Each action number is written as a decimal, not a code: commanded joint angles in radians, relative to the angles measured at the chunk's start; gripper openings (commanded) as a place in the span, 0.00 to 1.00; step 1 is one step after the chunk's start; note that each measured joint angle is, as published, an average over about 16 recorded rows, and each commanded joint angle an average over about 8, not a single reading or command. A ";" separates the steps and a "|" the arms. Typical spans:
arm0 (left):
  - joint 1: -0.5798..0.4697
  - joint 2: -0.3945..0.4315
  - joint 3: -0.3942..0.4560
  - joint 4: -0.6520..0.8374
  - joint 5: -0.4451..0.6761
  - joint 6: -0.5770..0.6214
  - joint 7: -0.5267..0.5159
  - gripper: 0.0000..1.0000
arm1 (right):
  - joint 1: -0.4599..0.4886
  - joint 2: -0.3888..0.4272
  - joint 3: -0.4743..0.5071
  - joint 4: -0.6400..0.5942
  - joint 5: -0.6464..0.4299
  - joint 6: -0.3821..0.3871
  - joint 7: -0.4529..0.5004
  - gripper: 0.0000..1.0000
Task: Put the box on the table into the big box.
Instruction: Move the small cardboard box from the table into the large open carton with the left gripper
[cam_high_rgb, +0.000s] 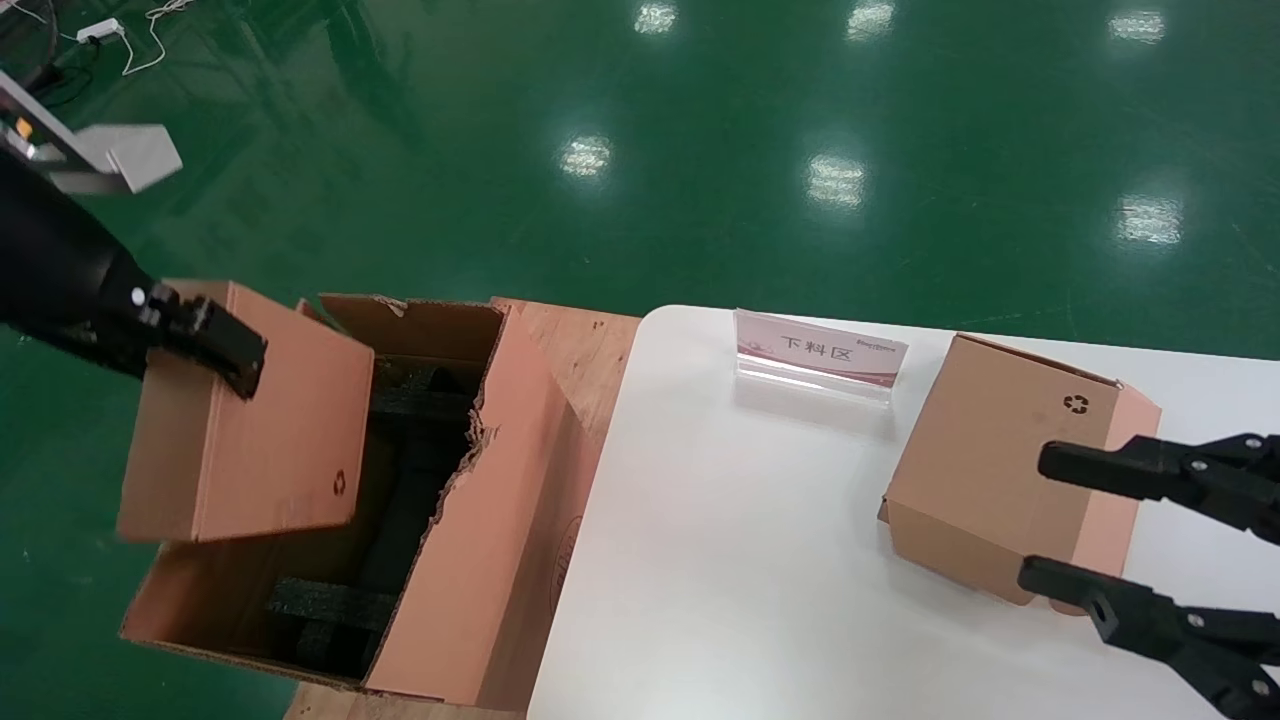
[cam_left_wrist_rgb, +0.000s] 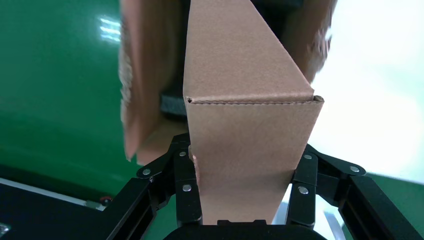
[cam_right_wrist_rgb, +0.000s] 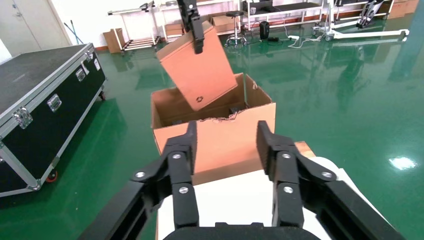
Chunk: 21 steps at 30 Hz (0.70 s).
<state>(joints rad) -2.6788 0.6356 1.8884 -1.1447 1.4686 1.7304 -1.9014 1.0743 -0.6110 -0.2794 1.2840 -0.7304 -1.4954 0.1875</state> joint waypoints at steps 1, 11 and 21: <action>0.001 -0.010 0.018 0.002 -0.023 0.001 0.006 0.00 | 0.000 0.000 0.000 0.000 0.000 0.000 0.000 1.00; 0.065 -0.040 0.039 0.054 -0.059 -0.046 0.143 0.00 | 0.000 0.000 0.000 0.000 0.000 0.000 0.000 1.00; 0.145 -0.057 0.046 0.148 -0.056 -0.106 0.289 0.00 | 0.000 0.000 0.000 0.000 0.000 0.000 0.000 1.00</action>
<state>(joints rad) -2.5346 0.5816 1.9337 -0.9969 1.4113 1.6263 -1.6158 1.0743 -0.6110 -0.2794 1.2840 -0.7304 -1.4954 0.1875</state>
